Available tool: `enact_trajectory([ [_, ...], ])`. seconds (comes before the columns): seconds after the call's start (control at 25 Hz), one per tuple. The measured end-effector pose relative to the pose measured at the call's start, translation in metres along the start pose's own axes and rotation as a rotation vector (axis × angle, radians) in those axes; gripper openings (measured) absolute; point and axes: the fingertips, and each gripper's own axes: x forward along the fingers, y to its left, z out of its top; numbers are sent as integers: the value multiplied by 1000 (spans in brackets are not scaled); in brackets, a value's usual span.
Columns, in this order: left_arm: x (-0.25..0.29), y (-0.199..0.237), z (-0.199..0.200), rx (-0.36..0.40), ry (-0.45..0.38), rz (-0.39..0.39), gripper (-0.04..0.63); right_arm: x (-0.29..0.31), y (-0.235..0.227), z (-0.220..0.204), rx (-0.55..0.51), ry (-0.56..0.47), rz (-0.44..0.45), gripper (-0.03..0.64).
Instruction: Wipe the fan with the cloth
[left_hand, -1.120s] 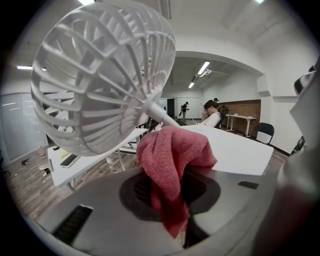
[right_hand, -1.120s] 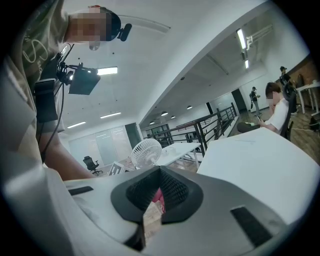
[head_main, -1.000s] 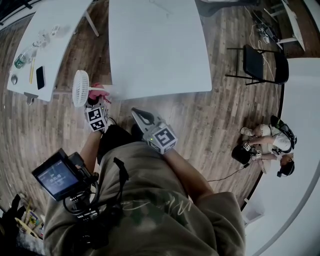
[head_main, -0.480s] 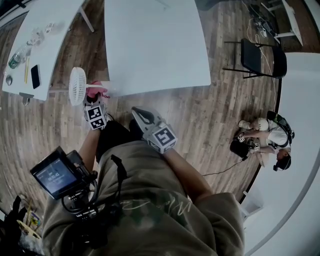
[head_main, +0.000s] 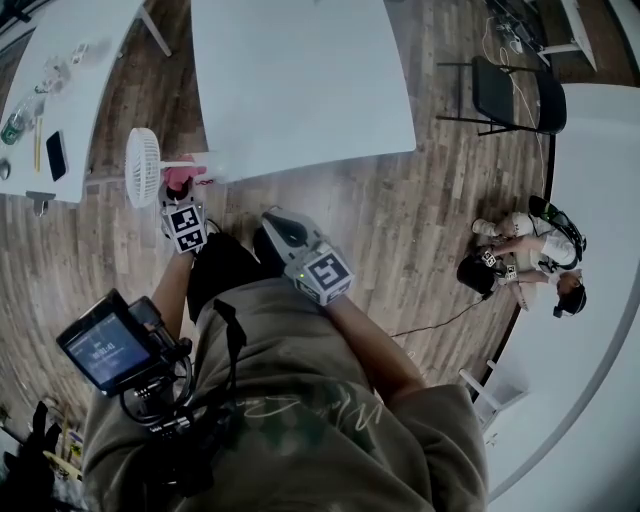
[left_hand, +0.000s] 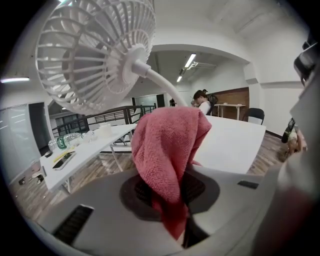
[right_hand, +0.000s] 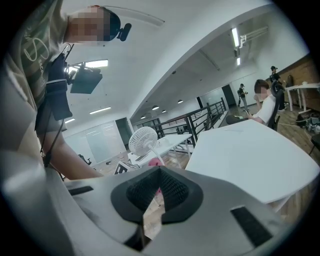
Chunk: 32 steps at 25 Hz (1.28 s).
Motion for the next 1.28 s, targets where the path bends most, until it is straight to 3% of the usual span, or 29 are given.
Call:
enact_trajectory([
  [0.32, 1, -11, -7, 12, 8, -37, 87, -8, 5, 1, -5, 3, 2, 0],
  [0.72, -22, 30, 27, -179, -43, 0, 94, 15, 16, 23, -27, -37, 58, 0],
  [0.96, -19, 36, 47, -295, -56, 12, 95, 25, 1, 27, -5, -58, 73, 0],
  [1.28, -27, 37, 56, -359, -65, 32, 94, 14, -6, 28, 26, -62, 45, 0],
])
